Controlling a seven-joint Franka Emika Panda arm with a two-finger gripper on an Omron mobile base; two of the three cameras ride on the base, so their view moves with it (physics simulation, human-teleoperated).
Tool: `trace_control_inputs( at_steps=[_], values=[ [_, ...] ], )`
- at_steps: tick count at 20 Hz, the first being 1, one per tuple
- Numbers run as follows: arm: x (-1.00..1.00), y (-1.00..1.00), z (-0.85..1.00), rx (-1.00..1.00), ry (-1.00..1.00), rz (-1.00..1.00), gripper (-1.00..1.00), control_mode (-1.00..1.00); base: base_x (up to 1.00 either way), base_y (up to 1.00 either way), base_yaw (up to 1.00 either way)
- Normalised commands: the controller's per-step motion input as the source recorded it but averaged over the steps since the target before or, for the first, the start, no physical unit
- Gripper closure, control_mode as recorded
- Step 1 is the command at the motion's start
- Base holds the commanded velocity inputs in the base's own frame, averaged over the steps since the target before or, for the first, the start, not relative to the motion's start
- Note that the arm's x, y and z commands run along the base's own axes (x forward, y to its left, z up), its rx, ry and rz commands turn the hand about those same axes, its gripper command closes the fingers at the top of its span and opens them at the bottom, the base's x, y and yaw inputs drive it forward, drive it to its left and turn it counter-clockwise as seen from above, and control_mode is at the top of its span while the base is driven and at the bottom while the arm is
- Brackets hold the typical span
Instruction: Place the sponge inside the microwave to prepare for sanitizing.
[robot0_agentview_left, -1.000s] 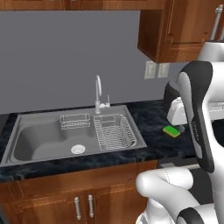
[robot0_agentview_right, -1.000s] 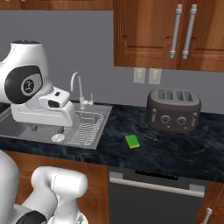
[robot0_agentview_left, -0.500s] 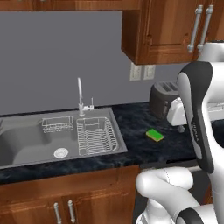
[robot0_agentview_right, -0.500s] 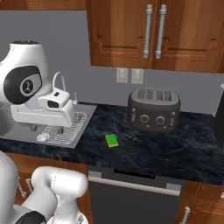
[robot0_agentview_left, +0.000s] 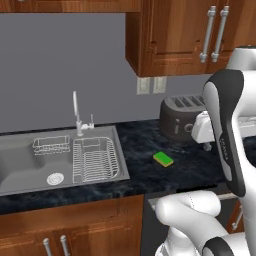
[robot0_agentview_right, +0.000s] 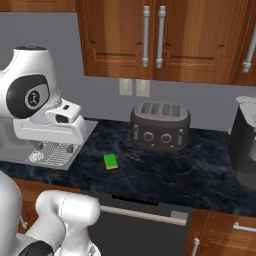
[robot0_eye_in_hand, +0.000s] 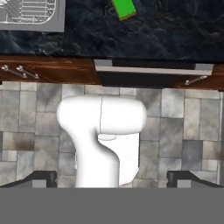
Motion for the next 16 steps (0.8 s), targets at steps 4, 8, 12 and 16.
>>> trace_control_inputs(
  at_steps=[4,8,12,16],
  values=[
    [0.00,0.00,0.00,0.00,0.00,0.00,-1.00,1.00,0.08,-0.01,0.04],
    [0.00,0.00,0.00,0.00,0.00,0.00,-1.00,1.00,0.00,0.00,0.01],
    [0.00,0.00,0.00,0.00,0.00,0.00,-1.00,1.00,0.03,0.00,0.00],
    [0.18,0.00,0.00,0.00,-0.01,0.02,-1.00,-1.00,0.12,0.00,0.00]
  ],
)
